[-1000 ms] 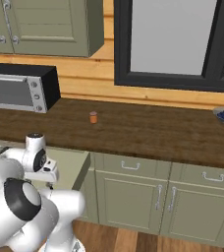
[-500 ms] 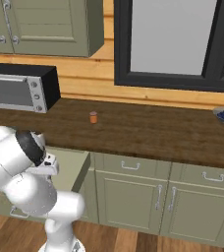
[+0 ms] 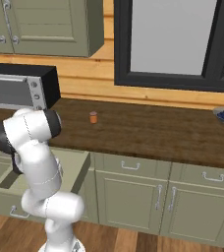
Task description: Pick the rolling pin from the drawer and place it on the counter.
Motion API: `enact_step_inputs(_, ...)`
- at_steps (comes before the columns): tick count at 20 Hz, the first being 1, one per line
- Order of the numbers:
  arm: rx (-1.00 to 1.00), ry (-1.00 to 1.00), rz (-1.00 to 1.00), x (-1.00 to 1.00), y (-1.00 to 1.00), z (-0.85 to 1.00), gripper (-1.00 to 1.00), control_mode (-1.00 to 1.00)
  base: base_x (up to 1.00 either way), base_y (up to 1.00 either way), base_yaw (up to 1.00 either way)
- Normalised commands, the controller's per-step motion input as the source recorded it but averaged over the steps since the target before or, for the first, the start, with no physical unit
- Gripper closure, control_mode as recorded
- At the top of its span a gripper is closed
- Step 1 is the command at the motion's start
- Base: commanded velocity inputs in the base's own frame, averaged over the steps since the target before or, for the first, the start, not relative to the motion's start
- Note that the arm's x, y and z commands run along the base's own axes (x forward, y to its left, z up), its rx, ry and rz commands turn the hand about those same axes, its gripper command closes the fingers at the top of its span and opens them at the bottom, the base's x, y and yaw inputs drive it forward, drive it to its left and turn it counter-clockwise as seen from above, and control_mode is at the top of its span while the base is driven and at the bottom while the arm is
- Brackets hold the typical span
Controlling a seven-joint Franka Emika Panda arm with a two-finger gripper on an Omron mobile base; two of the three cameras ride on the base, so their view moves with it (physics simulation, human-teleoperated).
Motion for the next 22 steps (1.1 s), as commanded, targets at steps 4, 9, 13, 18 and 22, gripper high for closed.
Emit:
enact_step_inputs(4,-0.04,0.0,0.0,0.42,0.19,-0.41,-1.0,-1.0,0.0,0.0,0.0)
enact_step_inputs(9,-0.01,0.0,0.0,0.5,0.14,-0.32,-1.0,-1.0,0.0,0.0,0.0)
enact_step_inputs(13,-0.05,0.0,0.01,0.39,0.15,-0.59,1.0,-1.0,0.0,0.0,0.0)
enact_step_inputs(18,-0.01,0.01,0.1,-0.03,0.04,0.01,1.0,-1.0,0.0,0.0,0.0)
enact_step_inputs(22,0.0,0.0,0.23,-0.25,0.0,0.7,1.0,-1.0,0.0,0.0,0.0)
